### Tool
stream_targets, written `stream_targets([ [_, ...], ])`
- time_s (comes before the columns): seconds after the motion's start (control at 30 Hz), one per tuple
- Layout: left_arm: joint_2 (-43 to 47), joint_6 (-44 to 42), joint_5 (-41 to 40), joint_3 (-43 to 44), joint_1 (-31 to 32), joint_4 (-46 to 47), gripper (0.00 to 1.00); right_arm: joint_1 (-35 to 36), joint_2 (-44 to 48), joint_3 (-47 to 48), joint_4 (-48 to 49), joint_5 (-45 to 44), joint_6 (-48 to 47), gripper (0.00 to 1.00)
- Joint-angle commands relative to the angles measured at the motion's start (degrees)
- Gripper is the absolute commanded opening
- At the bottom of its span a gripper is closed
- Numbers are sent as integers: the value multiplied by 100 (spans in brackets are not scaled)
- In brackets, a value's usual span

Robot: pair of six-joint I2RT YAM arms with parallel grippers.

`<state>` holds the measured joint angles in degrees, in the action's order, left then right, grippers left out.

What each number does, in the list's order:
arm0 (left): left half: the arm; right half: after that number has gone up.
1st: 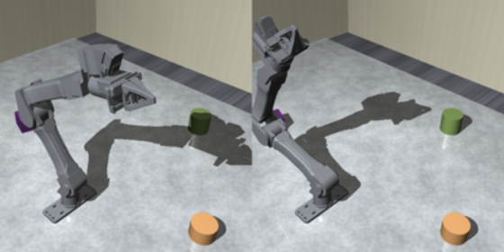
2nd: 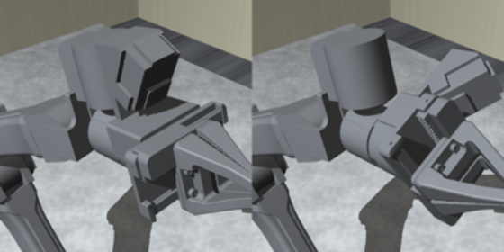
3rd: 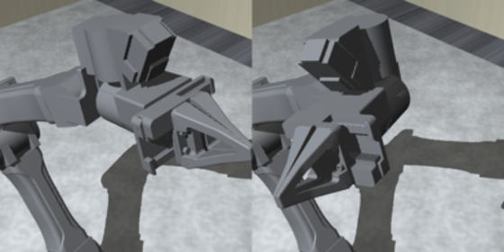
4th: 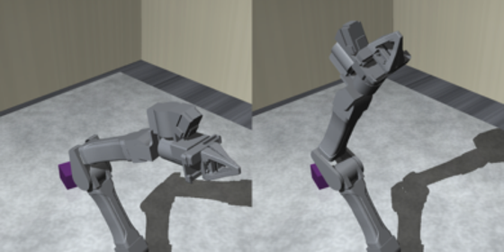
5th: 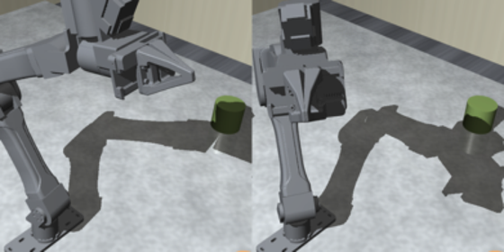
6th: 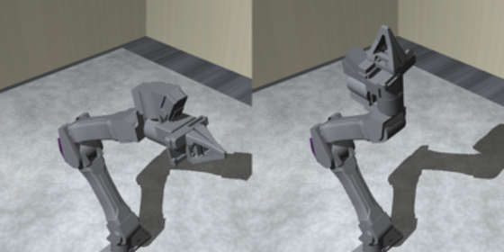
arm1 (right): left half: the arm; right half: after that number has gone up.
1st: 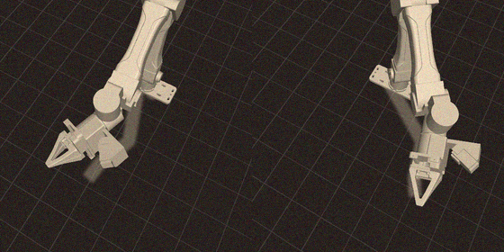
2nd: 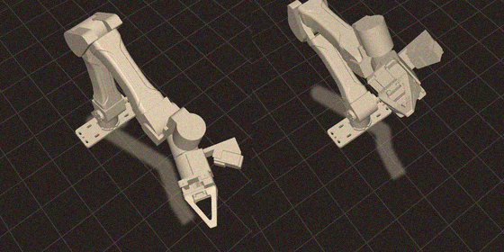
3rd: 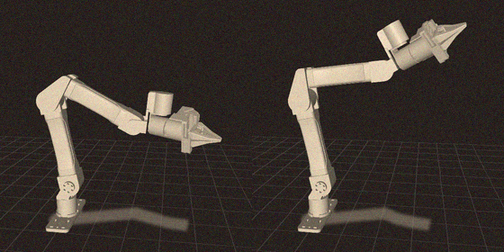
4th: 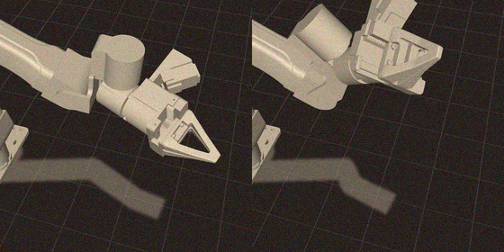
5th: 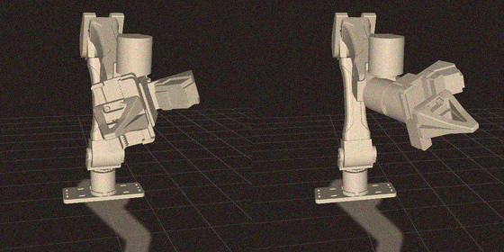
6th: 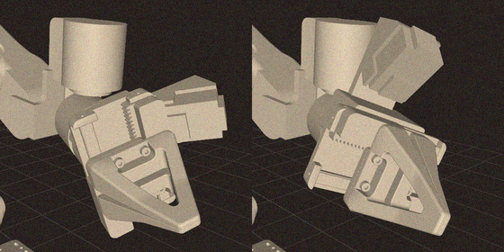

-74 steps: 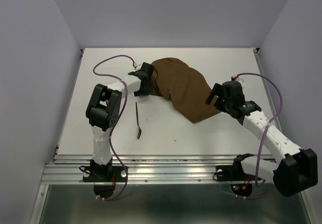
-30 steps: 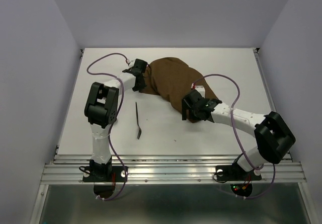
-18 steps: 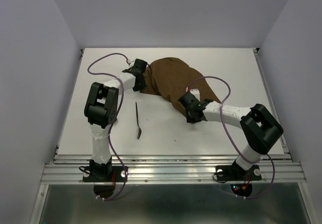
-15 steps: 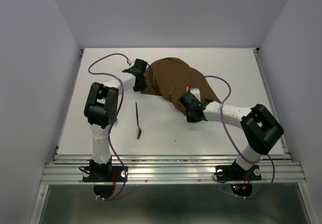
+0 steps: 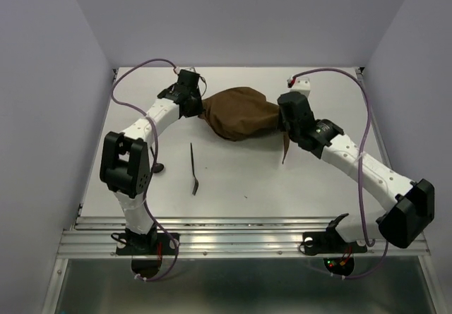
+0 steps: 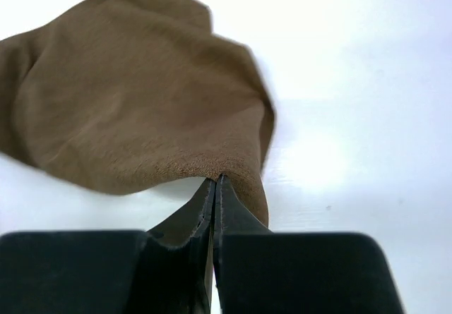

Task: Fold the napkin into a case and place the utensils inside
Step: Pick up the crumpled napkin from the center of the board.

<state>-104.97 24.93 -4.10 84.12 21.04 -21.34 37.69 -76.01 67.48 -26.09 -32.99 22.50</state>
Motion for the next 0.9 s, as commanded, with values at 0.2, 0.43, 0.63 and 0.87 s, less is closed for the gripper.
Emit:
stream_targets([
  [0.2,1241,-243,778,-167,23,-274,0,-2045,-1318,1415,394,943,-1002,1],
  [0.43,1444,-269,1078,-45,32,-247,0,-2618,-3533,3733,-1107,1190,-774,73],
  [0.63,1304,-269,1113,-168,41,-195,0,-2618,-2728,2325,-530,1988,-396,76],
  [0.87,1277,-339,1095,8,41,-283,0,-2618,-1427,24,94,2429,105,76],
])
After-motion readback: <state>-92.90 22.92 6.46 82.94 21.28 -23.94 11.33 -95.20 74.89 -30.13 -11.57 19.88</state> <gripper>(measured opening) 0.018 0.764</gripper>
